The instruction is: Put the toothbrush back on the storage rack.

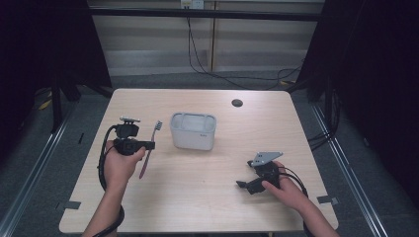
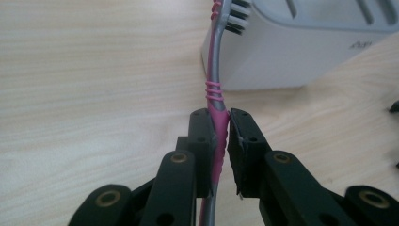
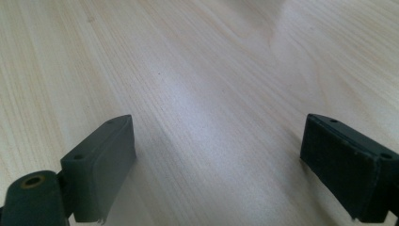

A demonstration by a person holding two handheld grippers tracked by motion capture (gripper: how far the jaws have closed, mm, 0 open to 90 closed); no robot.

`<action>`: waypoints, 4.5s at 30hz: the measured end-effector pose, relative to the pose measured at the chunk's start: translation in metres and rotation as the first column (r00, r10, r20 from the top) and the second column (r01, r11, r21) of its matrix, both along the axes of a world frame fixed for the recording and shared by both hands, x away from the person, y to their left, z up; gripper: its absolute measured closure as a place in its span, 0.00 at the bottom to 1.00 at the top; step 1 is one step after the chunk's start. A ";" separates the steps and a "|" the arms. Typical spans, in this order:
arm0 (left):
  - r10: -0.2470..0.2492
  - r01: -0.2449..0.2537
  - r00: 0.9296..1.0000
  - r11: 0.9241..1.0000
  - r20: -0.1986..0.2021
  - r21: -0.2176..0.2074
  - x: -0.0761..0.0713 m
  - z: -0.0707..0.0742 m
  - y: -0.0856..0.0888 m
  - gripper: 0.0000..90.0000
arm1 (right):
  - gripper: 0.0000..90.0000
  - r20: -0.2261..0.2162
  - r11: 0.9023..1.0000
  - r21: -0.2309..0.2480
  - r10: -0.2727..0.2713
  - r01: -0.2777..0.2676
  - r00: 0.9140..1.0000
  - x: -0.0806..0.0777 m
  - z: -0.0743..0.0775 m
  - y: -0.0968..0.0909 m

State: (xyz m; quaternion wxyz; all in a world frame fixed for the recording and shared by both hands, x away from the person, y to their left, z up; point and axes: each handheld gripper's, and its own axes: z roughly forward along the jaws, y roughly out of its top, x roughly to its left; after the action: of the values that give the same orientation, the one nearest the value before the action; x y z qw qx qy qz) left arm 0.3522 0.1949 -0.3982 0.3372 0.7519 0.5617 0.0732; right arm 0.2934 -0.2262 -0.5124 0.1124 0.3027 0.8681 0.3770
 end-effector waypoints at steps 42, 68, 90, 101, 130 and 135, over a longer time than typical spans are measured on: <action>0.064 -0.032 0.958 0.992 0.278 -0.121 0.014 0.031 -0.026 0.89 | 0.11 -0.004 1.000 -0.001 -0.003 0.003 1.000 0.000 0.000 0.000; 0.091 -0.031 0.930 0.985 0.355 -0.169 0.027 0.047 -0.037 0.89 | 0.11 -0.006 1.000 0.001 -0.006 0.006 1.000 0.000 0.000 0.000; 0.102 -0.027 0.915 0.981 0.391 -0.191 0.039 0.059 -0.051 0.89 | 0.11 -0.003 1.000 0.001 -0.004 0.004 1.000 0.000 0.000 0.000; 0.108 -0.027 0.903 0.980 0.416 -0.196 0.043 0.063 -0.055 0.89 | 0.11 -0.003 1.000 0.001 -0.004 0.004 1.000 0.000 0.000 0.000; 0.093 -0.008 0.890 0.982 0.446 -0.187 0.057 0.068 -0.072 0.89 | 0.11 -0.003 1.000 0.001 -0.005 0.005 1.000 0.000 0.000 0.000; 0.088 -0.003 0.890 0.983 0.448 -0.186 0.060 0.068 -0.074 0.89 | 0.11 -0.003 1.000 0.001 -0.004 0.004 1.000 0.000 0.000 0.000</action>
State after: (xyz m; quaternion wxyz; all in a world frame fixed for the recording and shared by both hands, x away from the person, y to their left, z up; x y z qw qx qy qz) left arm 0.4120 0.1213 -0.3304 0.5238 0.6670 0.4892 0.2036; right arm 0.2931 -0.2260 -0.5122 0.1118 0.3053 0.8674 0.3767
